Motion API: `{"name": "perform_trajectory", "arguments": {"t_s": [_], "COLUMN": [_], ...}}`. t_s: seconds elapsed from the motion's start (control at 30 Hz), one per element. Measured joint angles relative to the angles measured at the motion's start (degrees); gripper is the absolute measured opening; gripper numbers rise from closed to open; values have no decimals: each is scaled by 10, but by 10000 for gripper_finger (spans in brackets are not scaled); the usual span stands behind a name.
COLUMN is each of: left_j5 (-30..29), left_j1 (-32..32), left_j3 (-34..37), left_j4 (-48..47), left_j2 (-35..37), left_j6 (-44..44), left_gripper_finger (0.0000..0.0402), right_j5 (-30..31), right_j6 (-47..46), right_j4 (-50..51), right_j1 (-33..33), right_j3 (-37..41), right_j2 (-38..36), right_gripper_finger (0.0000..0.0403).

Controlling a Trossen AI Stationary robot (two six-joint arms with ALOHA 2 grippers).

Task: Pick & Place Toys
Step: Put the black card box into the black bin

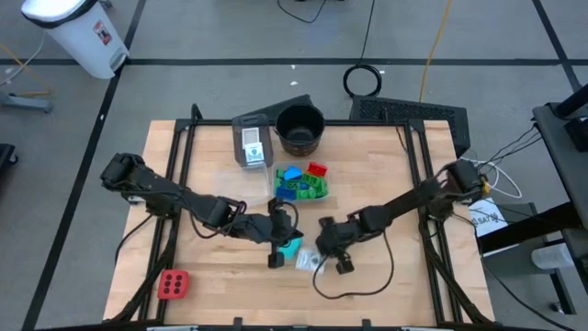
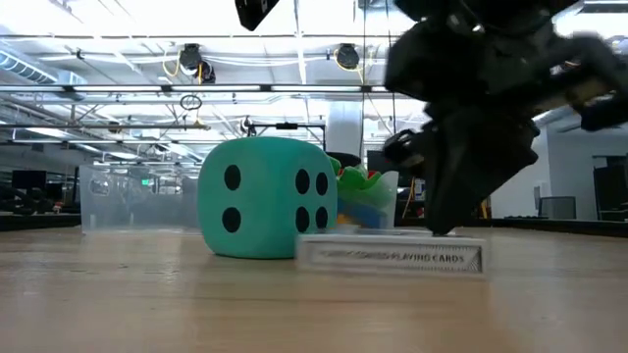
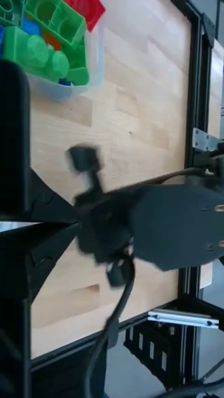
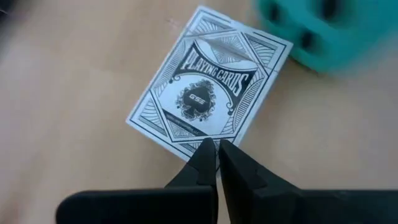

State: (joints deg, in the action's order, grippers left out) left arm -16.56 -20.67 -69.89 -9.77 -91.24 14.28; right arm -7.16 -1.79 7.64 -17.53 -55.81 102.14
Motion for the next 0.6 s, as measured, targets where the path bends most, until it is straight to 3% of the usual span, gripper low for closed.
{"name": "perform_trajectory", "arguments": {"t_s": [0.17, 0.37, 0.47, 0.6], "left_j5": [0, 0, 0, 0], "left_j1": [-5, -5, -4, -1], "left_j3": [0, 0, 0, 0], "left_j4": [0, 2, 1, 1], "left_j2": [0, 0, -1, -2], "left_j6": [0, 16, 24, 24], "left_gripper_finger": [24, 26, 26, 26], "right_j5": [135, 382, 373, 281], "right_j6": [2, -47, -54, -69], "right_j4": [46, 8, -65, -246], "right_j1": [-16, -60, -70, -69], "right_j3": [36, 113, 177, 260], "right_j2": [-84, -202, -250, -278], "right_gripper_finger": [0, 2, 25, 105]}}
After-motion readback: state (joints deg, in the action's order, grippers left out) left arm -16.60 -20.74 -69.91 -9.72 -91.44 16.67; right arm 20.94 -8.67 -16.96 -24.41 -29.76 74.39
